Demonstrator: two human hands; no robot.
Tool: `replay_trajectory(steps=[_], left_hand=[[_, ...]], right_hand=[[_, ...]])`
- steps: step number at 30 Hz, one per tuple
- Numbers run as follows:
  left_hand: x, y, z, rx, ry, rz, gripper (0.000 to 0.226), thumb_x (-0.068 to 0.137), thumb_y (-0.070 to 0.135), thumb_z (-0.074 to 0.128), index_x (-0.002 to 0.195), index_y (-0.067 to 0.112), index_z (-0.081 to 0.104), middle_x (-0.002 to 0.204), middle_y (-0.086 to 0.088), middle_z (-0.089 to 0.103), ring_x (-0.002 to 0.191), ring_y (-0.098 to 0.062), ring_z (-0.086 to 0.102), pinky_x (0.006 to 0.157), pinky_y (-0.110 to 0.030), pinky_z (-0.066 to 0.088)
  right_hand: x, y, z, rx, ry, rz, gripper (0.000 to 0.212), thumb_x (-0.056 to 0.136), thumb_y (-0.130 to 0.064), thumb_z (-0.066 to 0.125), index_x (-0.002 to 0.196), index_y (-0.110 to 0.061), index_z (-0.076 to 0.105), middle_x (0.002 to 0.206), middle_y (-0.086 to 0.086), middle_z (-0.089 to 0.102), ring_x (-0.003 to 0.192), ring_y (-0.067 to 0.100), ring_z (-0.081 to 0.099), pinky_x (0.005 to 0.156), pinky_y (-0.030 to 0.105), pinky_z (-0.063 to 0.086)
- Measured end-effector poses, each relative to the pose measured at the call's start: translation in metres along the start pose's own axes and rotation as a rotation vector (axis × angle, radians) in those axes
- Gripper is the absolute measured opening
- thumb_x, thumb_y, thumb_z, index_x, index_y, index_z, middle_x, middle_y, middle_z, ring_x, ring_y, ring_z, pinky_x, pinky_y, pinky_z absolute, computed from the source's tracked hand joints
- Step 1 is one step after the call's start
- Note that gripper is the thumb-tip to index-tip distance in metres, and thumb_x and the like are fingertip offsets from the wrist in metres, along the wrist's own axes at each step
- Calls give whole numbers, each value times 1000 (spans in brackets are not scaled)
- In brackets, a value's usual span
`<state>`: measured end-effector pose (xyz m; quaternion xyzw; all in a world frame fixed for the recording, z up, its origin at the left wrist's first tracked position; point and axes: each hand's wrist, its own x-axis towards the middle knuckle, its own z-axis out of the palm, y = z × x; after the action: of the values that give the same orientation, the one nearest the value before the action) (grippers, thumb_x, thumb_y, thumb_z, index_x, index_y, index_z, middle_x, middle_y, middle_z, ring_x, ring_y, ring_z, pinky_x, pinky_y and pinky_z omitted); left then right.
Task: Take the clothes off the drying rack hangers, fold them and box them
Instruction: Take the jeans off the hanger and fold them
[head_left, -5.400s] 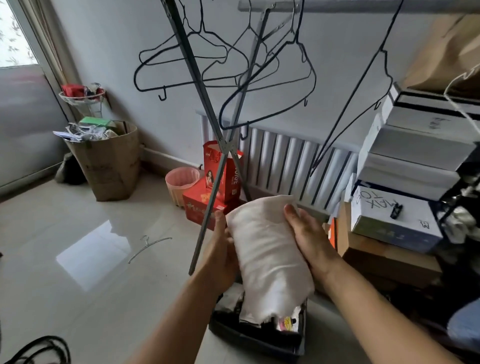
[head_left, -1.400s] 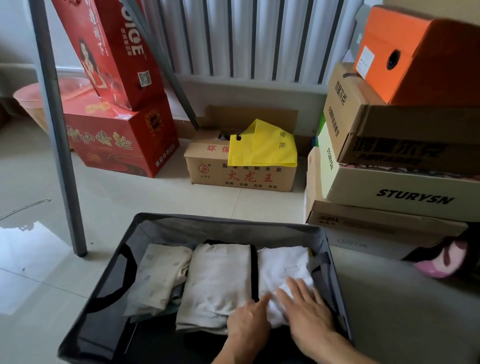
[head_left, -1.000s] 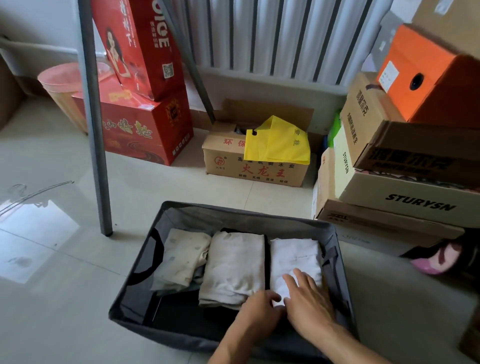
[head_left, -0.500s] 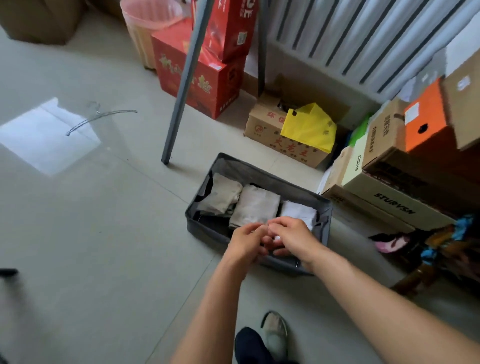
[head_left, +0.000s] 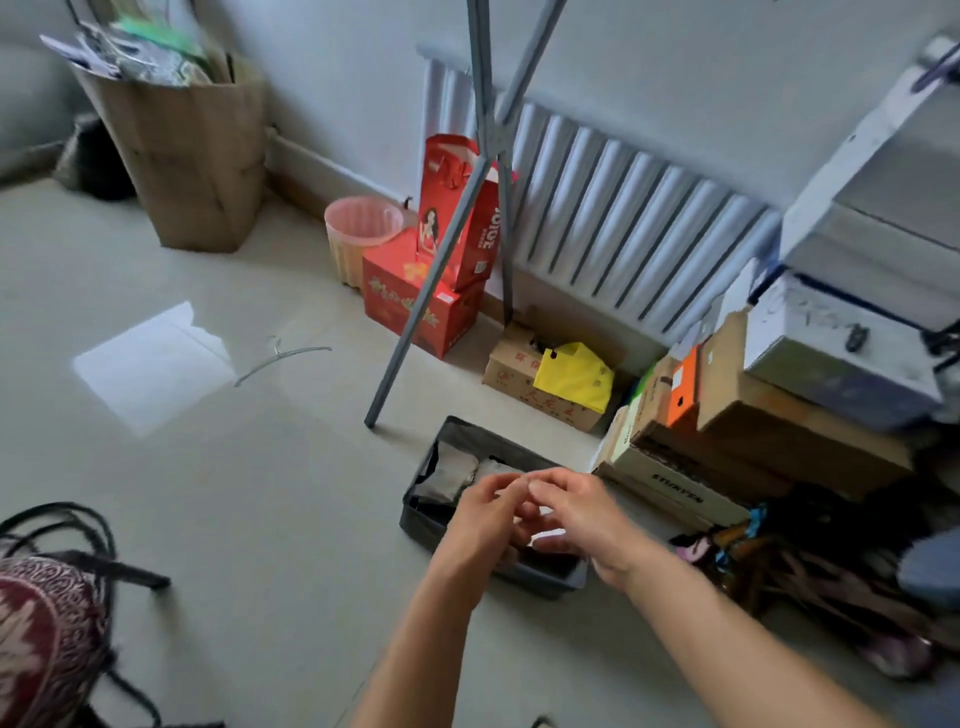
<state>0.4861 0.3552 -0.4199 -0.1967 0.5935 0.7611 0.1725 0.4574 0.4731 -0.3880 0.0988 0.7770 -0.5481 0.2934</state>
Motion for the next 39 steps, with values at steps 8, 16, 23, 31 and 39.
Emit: replay_trajectory(steps=[8, 16, 23, 31, 39], left_hand=[[-97, 71, 76, 117, -132, 109, 22, 98, 34, 55, 114, 22, 63, 87, -4, 73, 61, -8, 62, 52, -21, 47], [-174, 113, 203, 166, -319, 281, 20, 99, 27, 54, 113, 18, 64, 81, -6, 72, 68, -18, 64, 57, -28, 48], [-229, 130, 284, 203, -416, 343, 21, 97, 27, 57, 114, 17, 64, 75, 1, 70, 66, -15, 66, 51, -23, 48], [-271, 151, 346, 206, -446, 474, 24, 99, 28, 53, 120, 19, 60, 95, -5, 68, 65, -16, 58, 56, -29, 45], [-281, 177, 389, 330, -550, 549, 15, 99, 27, 53, 110, 22, 62, 99, -3, 69, 69, -15, 59, 55, -24, 48]], right_hand=[[-126, -53, -68, 1, 118, -126, 19, 101, -17, 47, 105, -14, 65, 91, 9, 73, 79, 22, 71, 70, 33, 57], [-248, -61, -167, 104, 376, -316, 18, 100, -9, 47, 104, -6, 64, 82, 7, 69, 70, 13, 67, 64, 31, 59], [-313, -51, -231, 78, 550, -401, 19, 99, -13, 51, 90, -20, 67, 82, 4, 69, 76, 16, 66, 64, 27, 52], [-374, -70, -284, -104, 778, -656, 15, 96, -12, 52, 96, -20, 66, 88, -6, 66, 81, 6, 62, 67, 13, 46], [-434, -119, -371, -230, 1287, -899, 19, 94, -6, 51, 102, -11, 67, 96, -2, 66, 83, 5, 59, 72, 9, 46]])
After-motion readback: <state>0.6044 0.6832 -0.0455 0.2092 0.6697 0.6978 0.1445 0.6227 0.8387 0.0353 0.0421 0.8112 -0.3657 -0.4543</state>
